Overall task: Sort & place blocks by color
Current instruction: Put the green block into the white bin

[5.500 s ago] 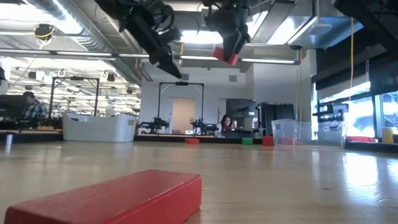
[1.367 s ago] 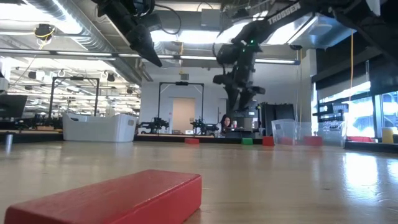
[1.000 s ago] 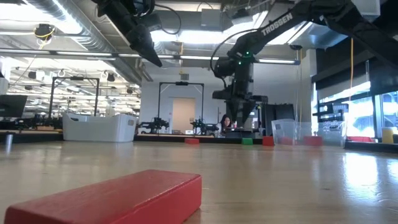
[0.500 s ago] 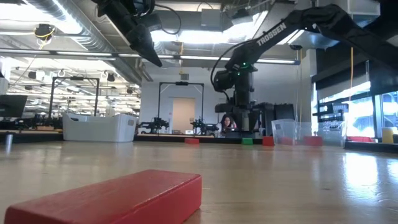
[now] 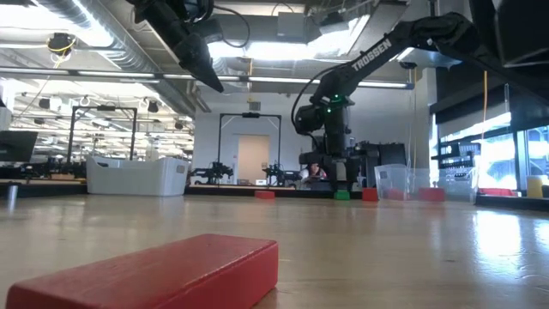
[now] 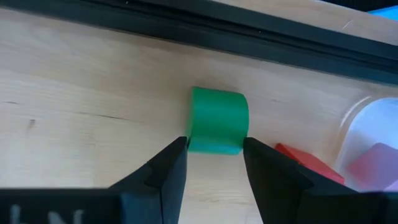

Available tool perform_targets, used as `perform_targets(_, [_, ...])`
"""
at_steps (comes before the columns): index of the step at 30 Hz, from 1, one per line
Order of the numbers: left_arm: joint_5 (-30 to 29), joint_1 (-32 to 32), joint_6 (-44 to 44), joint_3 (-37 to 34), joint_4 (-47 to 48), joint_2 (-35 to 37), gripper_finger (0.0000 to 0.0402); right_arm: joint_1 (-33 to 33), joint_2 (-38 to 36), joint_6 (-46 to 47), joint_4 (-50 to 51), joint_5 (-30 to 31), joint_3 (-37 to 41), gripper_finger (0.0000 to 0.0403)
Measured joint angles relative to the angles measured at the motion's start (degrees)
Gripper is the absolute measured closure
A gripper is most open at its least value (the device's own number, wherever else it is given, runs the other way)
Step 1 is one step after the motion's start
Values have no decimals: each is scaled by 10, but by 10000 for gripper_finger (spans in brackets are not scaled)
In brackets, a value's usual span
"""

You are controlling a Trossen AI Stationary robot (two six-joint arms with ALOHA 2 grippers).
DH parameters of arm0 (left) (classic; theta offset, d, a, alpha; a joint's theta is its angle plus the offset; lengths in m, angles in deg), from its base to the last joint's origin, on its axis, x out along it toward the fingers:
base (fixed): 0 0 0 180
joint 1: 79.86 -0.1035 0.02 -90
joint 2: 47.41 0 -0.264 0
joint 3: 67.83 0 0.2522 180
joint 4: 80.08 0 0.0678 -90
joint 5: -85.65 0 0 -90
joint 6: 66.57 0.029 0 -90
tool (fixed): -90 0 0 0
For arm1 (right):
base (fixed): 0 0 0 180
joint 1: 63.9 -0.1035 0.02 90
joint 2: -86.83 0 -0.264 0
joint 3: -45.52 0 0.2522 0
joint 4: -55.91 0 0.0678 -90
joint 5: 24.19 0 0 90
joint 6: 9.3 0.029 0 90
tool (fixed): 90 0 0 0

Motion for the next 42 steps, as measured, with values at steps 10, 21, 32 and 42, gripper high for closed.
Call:
perform_targets(10, [0, 0, 0, 0, 1, 0, 310, 0, 1, -2, 0, 13, 0, 241])
perform_targets(21, [0, 0, 0, 0, 1, 0, 310, 11, 1, 7, 3, -2, 0, 241])
perform_targets(32, [0, 0, 3, 0, 4, 0, 310, -7, 5, -48, -4, -58, 2, 241])
perform_targets(42, [0, 0, 4, 0, 4, 0, 310, -74, 4, -76, -21, -102, 2, 241])
